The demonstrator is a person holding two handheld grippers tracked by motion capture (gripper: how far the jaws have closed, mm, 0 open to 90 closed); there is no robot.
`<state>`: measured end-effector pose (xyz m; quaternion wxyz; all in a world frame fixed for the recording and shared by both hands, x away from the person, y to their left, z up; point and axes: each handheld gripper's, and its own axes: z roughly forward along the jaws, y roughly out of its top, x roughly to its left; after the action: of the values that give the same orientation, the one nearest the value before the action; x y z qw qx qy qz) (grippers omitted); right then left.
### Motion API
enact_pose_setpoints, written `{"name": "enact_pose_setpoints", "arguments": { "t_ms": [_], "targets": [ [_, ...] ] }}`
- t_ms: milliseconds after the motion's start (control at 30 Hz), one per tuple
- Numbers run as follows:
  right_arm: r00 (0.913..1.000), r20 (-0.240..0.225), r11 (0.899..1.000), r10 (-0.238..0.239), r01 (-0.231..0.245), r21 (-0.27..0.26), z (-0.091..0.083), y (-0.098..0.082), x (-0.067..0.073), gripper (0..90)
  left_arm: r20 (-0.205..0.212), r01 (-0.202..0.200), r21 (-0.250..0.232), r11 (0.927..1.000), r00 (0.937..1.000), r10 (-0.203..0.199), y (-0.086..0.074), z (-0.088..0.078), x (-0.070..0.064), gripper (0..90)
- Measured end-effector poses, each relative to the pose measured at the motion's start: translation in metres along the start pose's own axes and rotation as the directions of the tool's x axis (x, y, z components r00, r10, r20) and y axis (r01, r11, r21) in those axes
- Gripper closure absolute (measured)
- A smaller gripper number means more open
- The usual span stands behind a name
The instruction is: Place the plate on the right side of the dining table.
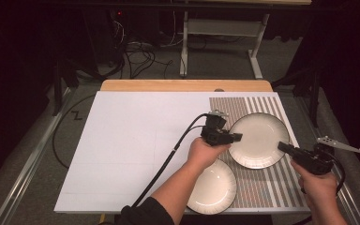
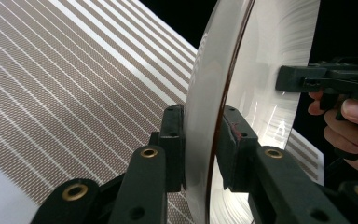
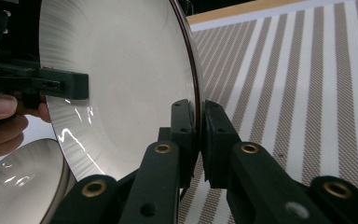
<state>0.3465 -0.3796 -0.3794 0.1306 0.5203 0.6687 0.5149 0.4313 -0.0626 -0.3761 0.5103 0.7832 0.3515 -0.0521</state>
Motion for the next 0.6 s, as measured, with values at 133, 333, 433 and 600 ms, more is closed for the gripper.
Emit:
{"name": "enact_pose_setpoints", "arguments": {
  "t_ms": [133, 333, 433, 600],
  "targets": [
    [0.9996, 0.018, 1.000, 0.023, -0.023, 0.005, -0.001, -0.005, -0.010, 86.5, -0.003, 0.000, 0.023, 0.9997, 1.0000, 0.000, 0.001, 0.015, 0.001, 72.1],
    [0.9980, 0.054, 0.999, 0.031, -0.031, 0.009, -0.002, -0.010, -0.020, 86.6, -0.005, 0.017, 0.054, 0.9984, 0.9998, -0.017, 0.000, 0.032, 0.003, 70.3],
    [0.9973, 0.063, 0.999, 0.038, -0.039, 0.018, -0.003, -0.012, -0.025, 86.5, -0.005, 0.026, 0.066, 0.9975, 0.9997, -0.026, -0.001, 0.039, 0.003, 70.0],
    [0.9966, 0.073, 0.999, 0.038, -0.040, 0.026, -0.003, -0.015, -0.029, 86.5, -0.002, 0.042, 0.083, 0.9957, 0.9991, -0.042, -0.003, 0.045, 0.005, 69.5]
  ]
}}
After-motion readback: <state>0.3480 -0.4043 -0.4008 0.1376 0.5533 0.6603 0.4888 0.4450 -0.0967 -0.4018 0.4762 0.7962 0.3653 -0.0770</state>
